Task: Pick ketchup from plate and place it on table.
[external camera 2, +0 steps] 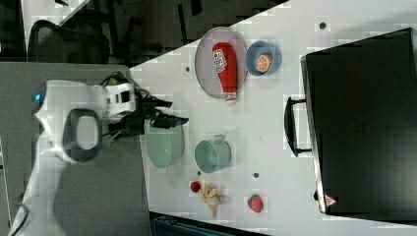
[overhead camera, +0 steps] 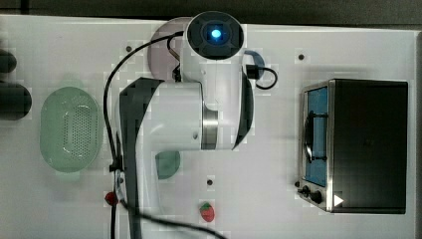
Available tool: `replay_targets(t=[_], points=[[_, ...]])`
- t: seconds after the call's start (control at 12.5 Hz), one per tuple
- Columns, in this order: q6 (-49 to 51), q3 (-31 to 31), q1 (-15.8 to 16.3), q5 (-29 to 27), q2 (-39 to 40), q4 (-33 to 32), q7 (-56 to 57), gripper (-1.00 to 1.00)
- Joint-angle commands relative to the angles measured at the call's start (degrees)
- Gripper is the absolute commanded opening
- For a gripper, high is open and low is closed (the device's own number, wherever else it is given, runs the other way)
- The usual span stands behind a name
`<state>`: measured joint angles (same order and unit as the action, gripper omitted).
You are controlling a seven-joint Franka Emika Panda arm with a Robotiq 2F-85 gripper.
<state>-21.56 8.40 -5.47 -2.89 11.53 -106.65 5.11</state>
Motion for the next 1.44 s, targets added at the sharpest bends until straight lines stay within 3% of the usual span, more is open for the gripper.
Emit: replay_targets(t=[0.08, 0.56, 1.04, 1.44], points=[[-3.4, 0.2, -0.1, 0.2, 2.6, 0.7, 12.7, 1.00], [-12.1, 0.2, 0.0, 0.2, 16.3, 6.7, 33.8, 1.00], [-21.1, 0.2, 1.2, 0.7, 26.4, 11.5, 34.5, 1.00], [-32.7, 0.1, 1.7, 6.3, 33.9, 14.2, 34.5, 1.00]])
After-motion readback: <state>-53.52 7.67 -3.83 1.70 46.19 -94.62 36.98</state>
